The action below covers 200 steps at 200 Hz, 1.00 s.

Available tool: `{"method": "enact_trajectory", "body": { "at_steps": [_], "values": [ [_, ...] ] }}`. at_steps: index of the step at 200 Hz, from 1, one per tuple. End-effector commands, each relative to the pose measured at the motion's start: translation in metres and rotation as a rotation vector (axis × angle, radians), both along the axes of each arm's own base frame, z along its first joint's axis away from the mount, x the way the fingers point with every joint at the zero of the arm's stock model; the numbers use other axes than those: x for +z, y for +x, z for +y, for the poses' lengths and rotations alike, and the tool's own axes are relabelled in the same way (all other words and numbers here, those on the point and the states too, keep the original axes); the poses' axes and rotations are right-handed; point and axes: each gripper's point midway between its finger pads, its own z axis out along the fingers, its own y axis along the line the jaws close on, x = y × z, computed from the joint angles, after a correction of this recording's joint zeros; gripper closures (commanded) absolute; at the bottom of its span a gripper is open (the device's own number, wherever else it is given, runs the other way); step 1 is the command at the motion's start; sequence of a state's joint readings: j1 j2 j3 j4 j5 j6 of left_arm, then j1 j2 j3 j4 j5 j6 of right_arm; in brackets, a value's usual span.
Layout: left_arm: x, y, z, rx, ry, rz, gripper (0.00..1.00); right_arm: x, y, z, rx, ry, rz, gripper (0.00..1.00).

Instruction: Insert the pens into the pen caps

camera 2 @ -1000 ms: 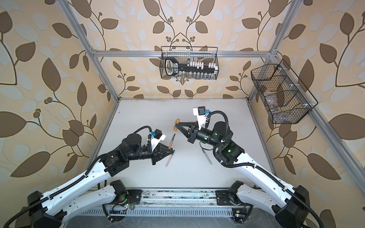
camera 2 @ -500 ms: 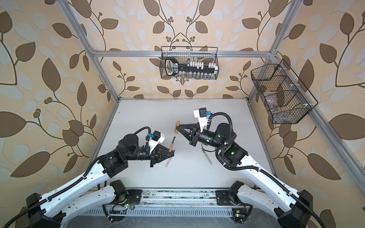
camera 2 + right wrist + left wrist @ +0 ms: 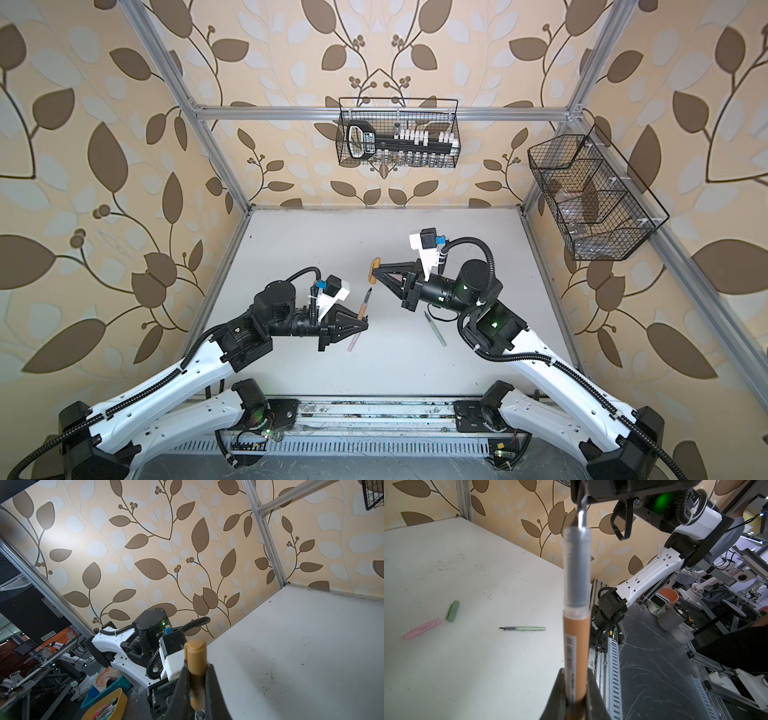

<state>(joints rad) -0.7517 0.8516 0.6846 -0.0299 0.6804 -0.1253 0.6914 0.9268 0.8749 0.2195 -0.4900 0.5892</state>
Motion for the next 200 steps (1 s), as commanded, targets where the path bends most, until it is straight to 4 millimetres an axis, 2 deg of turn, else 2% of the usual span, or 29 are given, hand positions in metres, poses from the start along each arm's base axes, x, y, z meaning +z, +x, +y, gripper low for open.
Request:
{"method": "enact_trajectory", "body": {
  "at_steps": [1, 47, 112, 200],
  "values": [
    [0.015, 0.0, 0.002, -0.001, -0.038, -0.058, 1.0, 0.005, -0.003, -0.003, -0.006, -0.008, -0.03, 1.0],
    [0.017, 0.001, 0.003, 0.008, -0.037, -0.064, 1.0, -0.001, -0.002, 0.001, 0.013, 0.021, -0.023, 1.0],
    [0.017, 0.004, 0.0, 0.008, -0.033, -0.064, 1.0, 0.001, -0.003, 0.005, 0.037, 0.074, -0.041, 1.0],
    [0.018, 0.007, -0.001, 0.02, -0.033, -0.07, 1.0, -0.015, -0.003, 0.006, 0.033, 0.054, -0.02, 1.0]
  ]
}}
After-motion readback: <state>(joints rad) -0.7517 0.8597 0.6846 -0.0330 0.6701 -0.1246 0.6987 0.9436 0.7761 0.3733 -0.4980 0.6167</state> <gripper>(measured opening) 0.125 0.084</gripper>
